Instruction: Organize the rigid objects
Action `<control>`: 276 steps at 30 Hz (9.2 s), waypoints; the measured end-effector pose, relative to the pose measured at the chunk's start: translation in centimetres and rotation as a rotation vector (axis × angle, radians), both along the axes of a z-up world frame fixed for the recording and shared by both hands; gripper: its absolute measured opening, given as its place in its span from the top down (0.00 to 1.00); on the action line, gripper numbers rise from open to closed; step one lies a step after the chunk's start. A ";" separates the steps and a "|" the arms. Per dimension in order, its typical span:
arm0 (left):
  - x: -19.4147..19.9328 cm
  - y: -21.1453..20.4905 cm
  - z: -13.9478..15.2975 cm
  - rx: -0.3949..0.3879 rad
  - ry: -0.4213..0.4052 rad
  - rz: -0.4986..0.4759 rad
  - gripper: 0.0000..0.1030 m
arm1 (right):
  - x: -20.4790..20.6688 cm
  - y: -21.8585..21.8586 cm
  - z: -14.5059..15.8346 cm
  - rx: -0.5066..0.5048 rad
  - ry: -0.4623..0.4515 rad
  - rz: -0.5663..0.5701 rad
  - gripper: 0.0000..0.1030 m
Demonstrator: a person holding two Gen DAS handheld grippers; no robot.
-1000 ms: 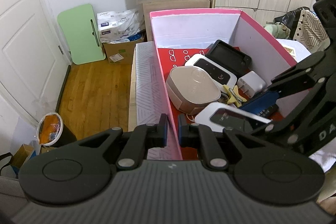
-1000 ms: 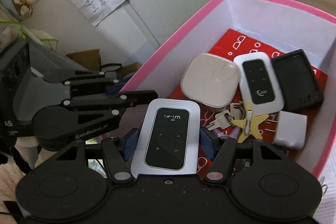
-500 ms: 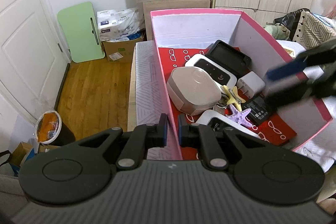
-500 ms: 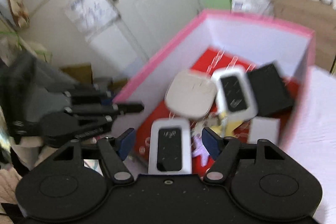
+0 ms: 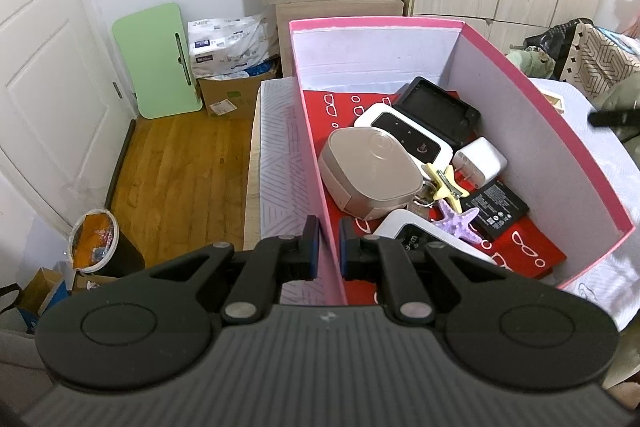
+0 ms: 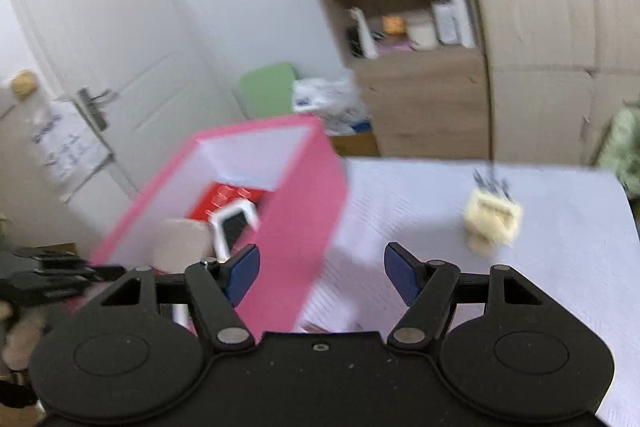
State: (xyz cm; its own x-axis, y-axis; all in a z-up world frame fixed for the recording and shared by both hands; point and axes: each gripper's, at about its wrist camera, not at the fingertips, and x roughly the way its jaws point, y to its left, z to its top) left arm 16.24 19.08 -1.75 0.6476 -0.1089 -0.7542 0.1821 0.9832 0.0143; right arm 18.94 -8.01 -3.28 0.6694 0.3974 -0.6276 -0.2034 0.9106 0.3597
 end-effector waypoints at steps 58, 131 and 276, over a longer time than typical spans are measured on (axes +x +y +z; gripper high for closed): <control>-0.5 0.1 0.2 -0.005 0.001 0.000 0.92 | -6.4 9.0 8.2 -0.101 -0.269 0.277 0.94; -1.4 -0.3 0.3 0.027 -0.028 0.008 0.92 | 4.7 -3.3 -4.8 -0.288 -0.192 -0.301 0.39; -15.1 -14.7 2.8 0.062 -0.116 0.158 0.00 | -18.4 2.1 5.0 -0.327 -0.181 -0.274 0.00</control>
State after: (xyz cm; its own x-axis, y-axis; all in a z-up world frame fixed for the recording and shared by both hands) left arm 1.14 4.35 1.04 0.7357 0.0449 -0.6758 0.0195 0.9960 0.0874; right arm 0.58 -5.89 1.73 0.8328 -0.0087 -0.5535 0.0274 0.9993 0.0255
